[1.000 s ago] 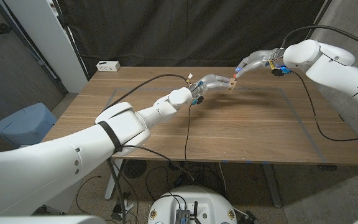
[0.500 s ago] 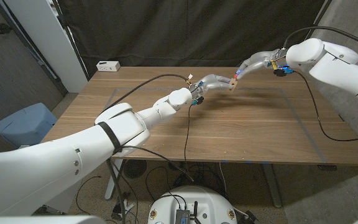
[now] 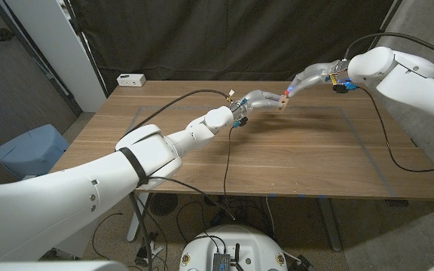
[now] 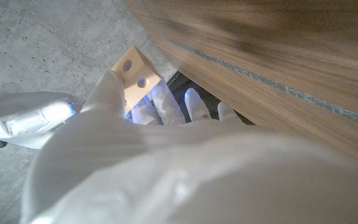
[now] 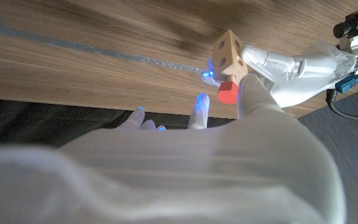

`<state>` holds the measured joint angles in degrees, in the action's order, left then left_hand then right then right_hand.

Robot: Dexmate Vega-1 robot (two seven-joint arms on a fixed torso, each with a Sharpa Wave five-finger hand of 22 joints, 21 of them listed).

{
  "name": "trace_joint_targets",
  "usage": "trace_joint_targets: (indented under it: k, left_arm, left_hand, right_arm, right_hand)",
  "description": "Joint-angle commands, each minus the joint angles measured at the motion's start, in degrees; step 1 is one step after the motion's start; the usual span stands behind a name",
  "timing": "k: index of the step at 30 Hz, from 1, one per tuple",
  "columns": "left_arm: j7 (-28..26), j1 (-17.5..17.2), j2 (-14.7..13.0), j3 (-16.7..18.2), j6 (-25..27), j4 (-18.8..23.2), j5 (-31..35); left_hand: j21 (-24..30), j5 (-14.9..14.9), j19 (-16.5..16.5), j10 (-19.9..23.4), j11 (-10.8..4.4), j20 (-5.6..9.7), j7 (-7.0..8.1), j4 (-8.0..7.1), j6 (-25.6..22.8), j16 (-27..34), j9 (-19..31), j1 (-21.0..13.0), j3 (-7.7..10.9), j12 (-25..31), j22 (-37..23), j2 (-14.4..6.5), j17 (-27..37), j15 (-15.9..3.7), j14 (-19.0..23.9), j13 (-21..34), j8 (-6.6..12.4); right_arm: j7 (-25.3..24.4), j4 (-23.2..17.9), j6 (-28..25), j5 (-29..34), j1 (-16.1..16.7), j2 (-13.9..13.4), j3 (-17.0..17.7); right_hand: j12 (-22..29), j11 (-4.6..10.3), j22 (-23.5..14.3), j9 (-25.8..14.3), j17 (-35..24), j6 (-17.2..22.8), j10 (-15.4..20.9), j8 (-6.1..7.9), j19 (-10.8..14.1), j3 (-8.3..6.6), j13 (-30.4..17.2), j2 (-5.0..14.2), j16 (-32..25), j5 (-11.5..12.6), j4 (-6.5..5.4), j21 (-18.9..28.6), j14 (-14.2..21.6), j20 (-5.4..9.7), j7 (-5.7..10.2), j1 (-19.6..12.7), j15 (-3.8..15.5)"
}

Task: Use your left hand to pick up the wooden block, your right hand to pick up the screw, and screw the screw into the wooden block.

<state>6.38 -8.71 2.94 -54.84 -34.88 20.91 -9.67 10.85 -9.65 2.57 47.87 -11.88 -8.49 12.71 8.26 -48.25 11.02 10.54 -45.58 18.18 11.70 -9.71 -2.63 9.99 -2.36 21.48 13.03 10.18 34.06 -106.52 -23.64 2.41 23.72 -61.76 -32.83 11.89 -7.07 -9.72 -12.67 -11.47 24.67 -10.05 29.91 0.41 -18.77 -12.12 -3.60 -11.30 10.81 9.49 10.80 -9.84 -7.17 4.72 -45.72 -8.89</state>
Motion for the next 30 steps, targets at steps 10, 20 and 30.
trace_joint_targets:
  k: [10, 20, 30]
  left_arm:
    - [0.1, 0.2, 0.2, -0.3, 0.5, 0.0, 0.3]
    - [0.2, 0.0, 0.2, -0.4, 0.2, 0.0, 0.3]
    - [0.4, 0.0, 0.0, -0.3, 0.5, 0.0, 0.3]
  left_hand:
    - [0.1, -0.5, -0.4, -0.1, -0.11, 0.02, 0.18, -0.18, -0.9, 0.1, 0.2, 0.3, 0.3, 0.2, -0.3, -0.2, 0.1, -4.38, 0.2, 0.2, 0.77]
    - [0.1, -0.5, -0.4, 0.0, -0.13, 0.01, 0.18, -0.11, -0.9, 0.1, 0.2, 0.2, 0.35, 0.2, -0.3, -0.2, 0.1, -4.41, 0.2, 0.2, 0.76]
    - [0.2, -0.6, -0.3, 0.0, -0.13, -0.03, 0.18, -0.07, -0.9, 0.1, 0.2, 0.2, 0.37, 0.2, -0.3, -0.2, 0.1, -4.43, 0.3, 0.1, 0.74]
  right_arm:
    - [-1.9, -0.4, -0.3, 0.3, 0.8, 0.3, 0.2]
    - [-3.0, -0.5, -0.4, 0.6, 1.3, 0.5, 0.1]
    - [-3.9, -0.2, -0.4, 1.6, 1.1, 1.2, -0.4]
  right_hand:
    - [0.9, 0.28, -0.2, -0.9, 0.1, 4.3, -0.4, 2.28, 1.0, -1.1, -0.1, 0.22, -0.6, 0.0, 0.1, 0.6, -2.7, 0.45, 0.17, -2.1, 0.03]
    - [1.5, 0.42, -0.2, -1.4, 0.1, 7.3, 1.8, 3.94, 1.6, -1.34, -0.1, 0.16, -0.9, 0.0, 0.01, 0.7, -1.7, 0.66, 0.2, -2.9, 0.35]
    - [2.2, 0.69, -0.2, -2.1, 0.0, 10.7, 4.5, 6.05, 2.8, -1.55, -0.1, 0.25, -1.3, -0.1, -0.11, 0.9, -0.2, 0.94, 1.07, -3.6, 0.67]
